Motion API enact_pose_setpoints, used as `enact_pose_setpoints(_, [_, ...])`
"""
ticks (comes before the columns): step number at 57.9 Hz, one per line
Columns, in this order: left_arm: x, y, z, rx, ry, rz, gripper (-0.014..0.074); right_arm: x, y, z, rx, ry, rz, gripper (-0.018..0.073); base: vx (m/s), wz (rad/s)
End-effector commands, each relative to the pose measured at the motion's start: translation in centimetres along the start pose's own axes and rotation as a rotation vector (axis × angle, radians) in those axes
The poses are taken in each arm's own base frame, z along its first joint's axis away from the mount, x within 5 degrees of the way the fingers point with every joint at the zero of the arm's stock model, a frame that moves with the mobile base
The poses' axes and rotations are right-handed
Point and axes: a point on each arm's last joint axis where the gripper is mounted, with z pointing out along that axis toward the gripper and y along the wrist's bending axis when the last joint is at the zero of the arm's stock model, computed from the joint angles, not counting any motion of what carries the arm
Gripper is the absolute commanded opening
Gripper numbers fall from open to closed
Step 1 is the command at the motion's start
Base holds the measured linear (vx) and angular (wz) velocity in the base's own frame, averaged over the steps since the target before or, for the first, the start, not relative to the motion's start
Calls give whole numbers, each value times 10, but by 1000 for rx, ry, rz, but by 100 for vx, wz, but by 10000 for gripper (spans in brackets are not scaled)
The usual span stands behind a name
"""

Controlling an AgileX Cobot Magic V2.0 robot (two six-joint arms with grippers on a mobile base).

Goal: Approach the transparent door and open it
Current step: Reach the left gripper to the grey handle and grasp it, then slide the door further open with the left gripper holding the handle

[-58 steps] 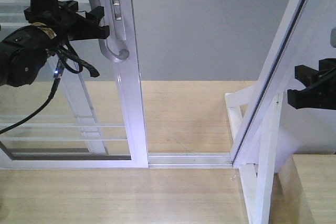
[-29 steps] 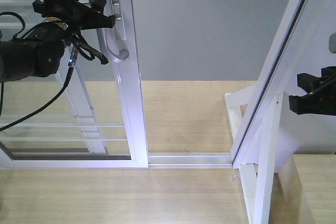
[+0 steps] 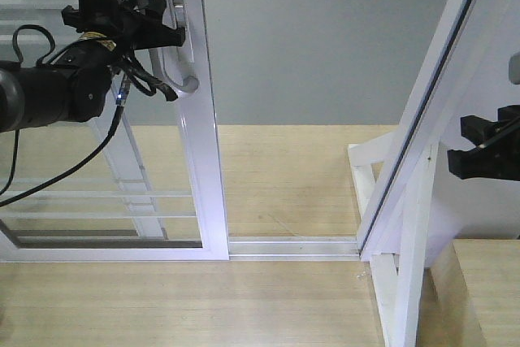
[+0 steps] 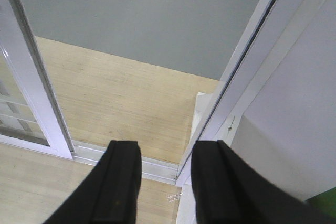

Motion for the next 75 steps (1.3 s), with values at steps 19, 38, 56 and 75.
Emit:
enact_pose_setpoints(19, [-31, 64, -7, -237, -113, -156, 313, -14, -1, -6, -3, -92, -12, 322, 0, 0])
enact_pose_setpoints(38, [-30, 88, -11, -287, -73, -86, 314, -14, -1, -6, -2, -90, -12, 322, 0, 0])
enact_pose_setpoints(56, [-42, 115, -28, -310, 22, -113, 315, -14, -1, -6, -2, -90, -12, 322, 0, 0])
enact_pose_setpoints(75, [-53, 138, -55, -325, 133, -93, 395, -14, -1, -6, -2, -90, -12, 322, 0, 0])
